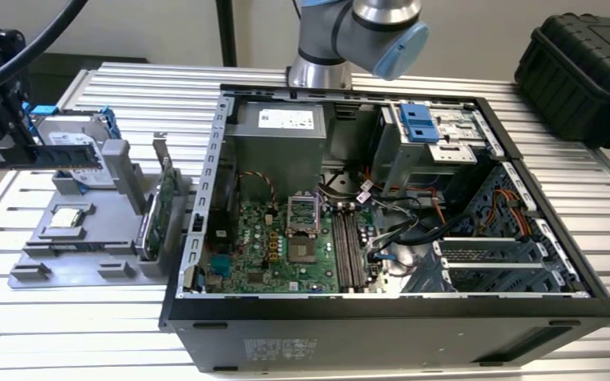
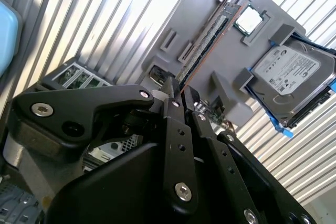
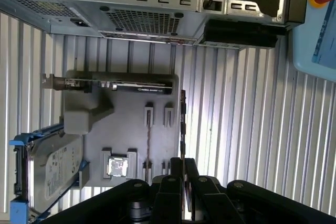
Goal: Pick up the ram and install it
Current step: 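Pick up the ram and move it above insertion slot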
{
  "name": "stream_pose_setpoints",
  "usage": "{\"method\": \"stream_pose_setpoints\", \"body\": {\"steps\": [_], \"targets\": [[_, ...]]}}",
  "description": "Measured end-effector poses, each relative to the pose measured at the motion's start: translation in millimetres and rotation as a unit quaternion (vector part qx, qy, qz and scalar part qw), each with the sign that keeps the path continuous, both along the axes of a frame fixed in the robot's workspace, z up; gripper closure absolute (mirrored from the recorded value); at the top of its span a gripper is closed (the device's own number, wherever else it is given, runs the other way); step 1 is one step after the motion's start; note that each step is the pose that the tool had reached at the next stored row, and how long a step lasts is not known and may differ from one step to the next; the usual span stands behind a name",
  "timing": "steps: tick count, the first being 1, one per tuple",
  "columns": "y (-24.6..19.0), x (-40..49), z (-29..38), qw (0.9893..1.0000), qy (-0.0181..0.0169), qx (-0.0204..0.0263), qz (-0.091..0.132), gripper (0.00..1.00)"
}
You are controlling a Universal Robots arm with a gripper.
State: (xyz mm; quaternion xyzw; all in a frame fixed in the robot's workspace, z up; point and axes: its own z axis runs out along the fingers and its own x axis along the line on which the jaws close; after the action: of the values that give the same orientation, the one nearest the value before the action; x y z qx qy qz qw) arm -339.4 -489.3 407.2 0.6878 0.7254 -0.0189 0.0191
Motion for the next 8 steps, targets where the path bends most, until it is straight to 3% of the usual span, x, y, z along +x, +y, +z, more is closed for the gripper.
{"method": "stream_pose_setpoints", "body": {"steps": [8], "targets": [[0.0,6.5,0.8,1.0000,0.0001,0.0000,0.000,1.00]]}}
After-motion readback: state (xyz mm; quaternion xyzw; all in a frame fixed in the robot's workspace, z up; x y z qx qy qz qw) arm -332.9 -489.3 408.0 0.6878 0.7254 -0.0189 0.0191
